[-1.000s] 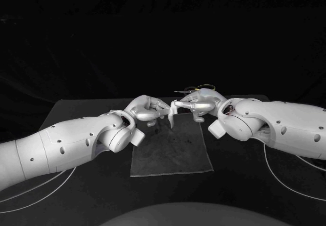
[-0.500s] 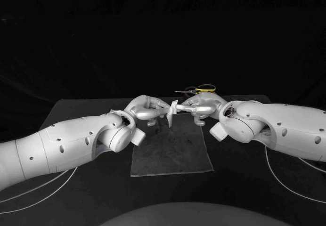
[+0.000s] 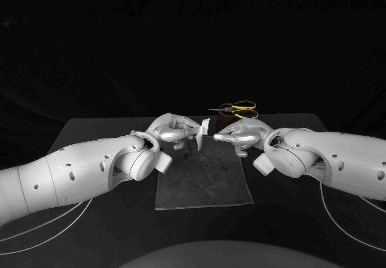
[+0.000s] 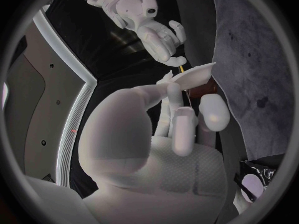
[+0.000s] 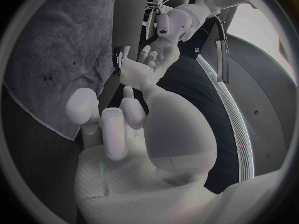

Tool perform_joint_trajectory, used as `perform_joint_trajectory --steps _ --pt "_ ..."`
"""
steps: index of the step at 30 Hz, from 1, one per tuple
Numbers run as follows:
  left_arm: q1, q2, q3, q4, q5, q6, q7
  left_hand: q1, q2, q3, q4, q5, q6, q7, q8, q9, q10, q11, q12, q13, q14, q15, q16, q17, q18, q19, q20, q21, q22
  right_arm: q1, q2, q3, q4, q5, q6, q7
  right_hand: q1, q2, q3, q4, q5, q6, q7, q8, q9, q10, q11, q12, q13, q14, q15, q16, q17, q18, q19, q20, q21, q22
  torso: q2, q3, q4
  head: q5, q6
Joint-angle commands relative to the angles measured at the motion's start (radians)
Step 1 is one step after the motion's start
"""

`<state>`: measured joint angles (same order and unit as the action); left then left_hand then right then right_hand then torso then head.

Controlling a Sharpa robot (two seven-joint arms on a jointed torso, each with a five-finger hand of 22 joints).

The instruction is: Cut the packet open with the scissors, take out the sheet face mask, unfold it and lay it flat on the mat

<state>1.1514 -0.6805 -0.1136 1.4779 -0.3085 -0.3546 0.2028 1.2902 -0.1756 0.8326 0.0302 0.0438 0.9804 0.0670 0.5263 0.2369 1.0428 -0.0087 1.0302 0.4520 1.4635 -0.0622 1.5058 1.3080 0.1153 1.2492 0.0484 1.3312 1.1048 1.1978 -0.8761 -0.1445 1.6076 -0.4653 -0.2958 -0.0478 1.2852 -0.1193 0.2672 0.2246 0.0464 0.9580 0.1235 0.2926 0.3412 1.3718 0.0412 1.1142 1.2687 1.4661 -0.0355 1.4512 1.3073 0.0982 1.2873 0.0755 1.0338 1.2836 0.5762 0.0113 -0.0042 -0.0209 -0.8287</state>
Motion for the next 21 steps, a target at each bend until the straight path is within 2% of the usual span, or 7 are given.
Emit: perform_joint_trajectory --steps 1,4,9,16,21 --pt "0.0 0.0 0.001 0.003 0.024 -0.018 0.001 -0.009 0.002 0.008 -0.002 0.007 0.008 0.003 0.04 0.192 0.008 -0.004 0.004 0.001 0.022 -0.005 0.005 0.023 -0.013 0.007 -0.002 0.006 -0.001 -0.005 0.002 0.001 0.011 0.01 -0.01 0.037 0.026 0.002 -0.002 -0.011 0.003 -0.006 0.002 -0.007 -0.003 -0.004 0.0 0.001 0.004 0.058 0.008 -0.002 0.093 0.018 -0.001 0.005 -0.005 0.002 0.0 0.0007 0.0007 0.0 0.0" --pt "0.0 0.0 0.001 0.004 0.027 -0.026 -0.002 -0.01 0.002 0.009 -0.002 0.007 0.008 0.003 0.04 0.192 0.009 -0.003 0.005 0.002 0.021 -0.005 0.005 0.022 -0.013 0.006 -0.002 0.006 -0.001 -0.008 0.002 0.001 0.021 0.026 -0.028 0.071 0.055 0.004 0.0 -0.026 0.003 -0.009 0.004 -0.013 -0.008 -0.003 0.001 0.007 0.006 0.059 0.009 -0.001 0.095 0.017 0.001 0.006 -0.004 0.004 0.001 0.0005 0.0001 0.001 0.0" --pt "0.0 0.0 0.001 0.004 0.029 -0.039 -0.006 -0.012 0.002 0.011 -0.002 0.007 0.008 0.003 0.04 0.193 0.009 -0.003 0.005 0.002 0.022 -0.004 0.005 0.022 -0.013 0.007 -0.002 0.007 0.0 -0.013 0.008 0.001 0.038 0.055 -0.066 0.124 0.144 0.014 0.039 -0.092 0.004 0.0 0.005 -0.02 -0.017 0.005 0.001 0.031 0.018 0.061 0.009 0.005 0.104 0.015 0.008 0.006 0.005 0.012 0.0 -0.0003 -0.0012 0.0 -0.001" --pt "0.0 0.0 0.001 0.005 0.032 -0.045 -0.009 -0.014 0.002 0.012 -0.003 0.007 0.008 0.003 0.04 0.194 0.01 -0.003 0.005 0.002 0.021 -0.004 0.005 0.021 -0.013 0.006 -0.002 0.006 -0.001 -0.021 0.03 0.001 0.045 0.073 -0.104 0.151 0.167 0.023 0.081 -0.131 0.005 0.017 0.006 -0.028 -0.028 0.013 0.001 0.049 0.027 0.064 0.008 0.011 0.111 0.014 0.013 0.005 0.012 0.02 -0.001 -0.0003 0.0004 -0.002 -0.001" --pt "0.0 0.001 0.001 0.008 0.036 -0.044 -0.01 -0.015 0.002 0.013 -0.003 0.007 0.008 0.003 0.041 0.195 0.01 -0.003 0.005 0.002 0.021 -0.004 0.005 0.02 -0.013 0.006 -0.002 0.006 -0.001 -0.023 0.049 0.001 0.04 0.074 -0.117 0.143 0.163 0.031 0.102 -0.143 0.004 0.03 0.004 -0.03 -0.032 0.017 0.0 0.058 0.031 0.065 0.008 0.012 0.113 0.014 0.014 0.005 0.012 0.022 0.0 -0.0007 0.0012 -0.002 -0.001"
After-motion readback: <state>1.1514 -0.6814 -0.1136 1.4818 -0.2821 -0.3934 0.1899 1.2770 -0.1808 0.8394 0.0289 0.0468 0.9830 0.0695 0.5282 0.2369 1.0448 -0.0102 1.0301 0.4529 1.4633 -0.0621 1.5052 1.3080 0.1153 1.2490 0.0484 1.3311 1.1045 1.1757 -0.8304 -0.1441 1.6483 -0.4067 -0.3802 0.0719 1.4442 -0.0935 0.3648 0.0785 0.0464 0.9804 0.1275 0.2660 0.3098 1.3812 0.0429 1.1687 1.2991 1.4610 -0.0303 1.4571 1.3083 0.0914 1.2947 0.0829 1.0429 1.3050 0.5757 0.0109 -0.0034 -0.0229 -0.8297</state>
